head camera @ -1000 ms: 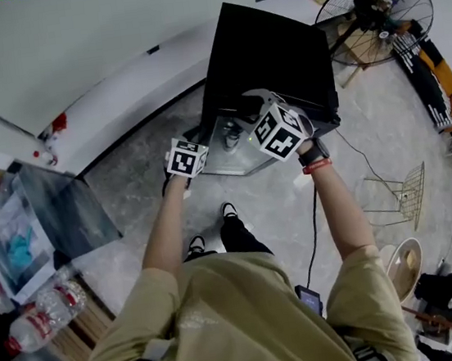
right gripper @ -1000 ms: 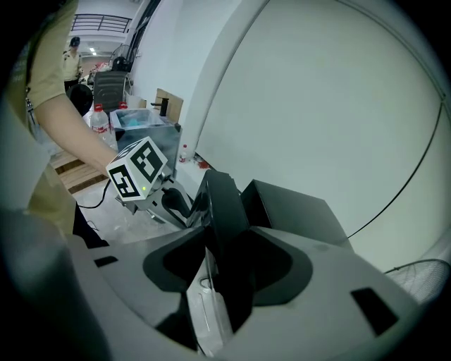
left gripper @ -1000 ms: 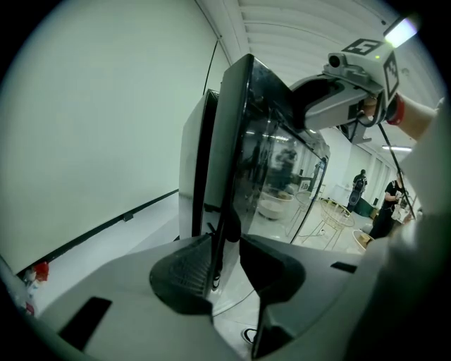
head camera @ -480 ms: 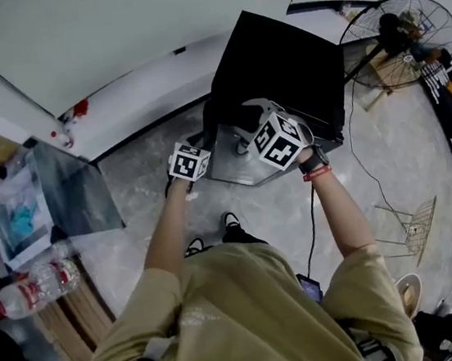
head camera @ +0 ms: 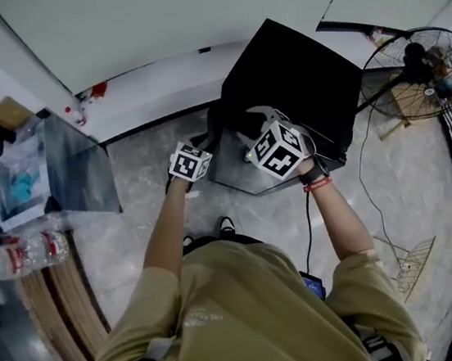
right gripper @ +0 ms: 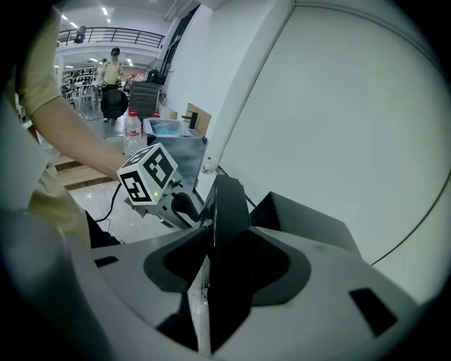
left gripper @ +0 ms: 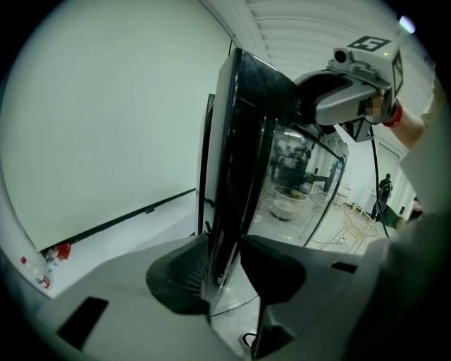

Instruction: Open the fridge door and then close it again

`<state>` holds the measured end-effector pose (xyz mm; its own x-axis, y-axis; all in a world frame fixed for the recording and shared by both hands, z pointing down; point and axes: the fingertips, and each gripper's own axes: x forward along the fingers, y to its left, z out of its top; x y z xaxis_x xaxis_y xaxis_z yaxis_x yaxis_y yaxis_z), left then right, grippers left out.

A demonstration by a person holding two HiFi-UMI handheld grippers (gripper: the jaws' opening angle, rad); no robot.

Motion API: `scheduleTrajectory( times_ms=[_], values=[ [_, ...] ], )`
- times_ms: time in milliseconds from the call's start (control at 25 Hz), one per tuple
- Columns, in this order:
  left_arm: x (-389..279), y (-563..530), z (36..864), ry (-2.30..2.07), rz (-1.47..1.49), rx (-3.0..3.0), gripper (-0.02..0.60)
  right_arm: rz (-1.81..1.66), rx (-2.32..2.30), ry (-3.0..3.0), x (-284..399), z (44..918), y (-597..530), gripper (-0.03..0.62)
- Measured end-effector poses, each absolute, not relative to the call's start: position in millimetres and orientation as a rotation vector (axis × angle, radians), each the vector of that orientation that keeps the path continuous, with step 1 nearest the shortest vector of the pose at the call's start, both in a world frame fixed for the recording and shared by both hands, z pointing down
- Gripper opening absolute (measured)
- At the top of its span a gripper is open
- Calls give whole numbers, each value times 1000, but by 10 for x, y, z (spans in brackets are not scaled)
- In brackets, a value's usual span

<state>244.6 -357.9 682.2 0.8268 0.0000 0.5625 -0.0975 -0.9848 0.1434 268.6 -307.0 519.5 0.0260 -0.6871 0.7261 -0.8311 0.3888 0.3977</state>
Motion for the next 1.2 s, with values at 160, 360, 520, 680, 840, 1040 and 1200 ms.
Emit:
scheduleTrajectory(
  times_ms=[160, 360, 520, 680, 840, 1040, 1200],
  values=[
    [2314, -3507, 6775, -116, 875, 2818, 138, 171, 1316, -1732, 2584, 5214, -3043, 201],
    [2228, -3455, 6796, -159, 883, 2807, 138, 157, 1287, -1748, 2510, 5217, -2986, 201],
    [2117, -3410, 6851, -194, 888, 2805, 139, 142, 1264, -1753, 2417, 5228, -2932, 202],
    [1993, -3312, 6813, -225, 873, 2791, 138, 123, 1254, -1754, 2307, 5215, -2874, 202],
    [1824, -3215, 6764, -265, 870, 2770, 138, 105, 1227, -1775, 2170, 5206, -2821, 202],
    [1675, -3088, 6751, -316, 849, 2746, 138, 90, 1204, -1786, 2039, 5211, -2723, 204],
    [1524, -2981, 6792, -380, 820, 2720, 139, 106, 1204, -1775, 1931, 5228, -2639, 204]
  ],
)
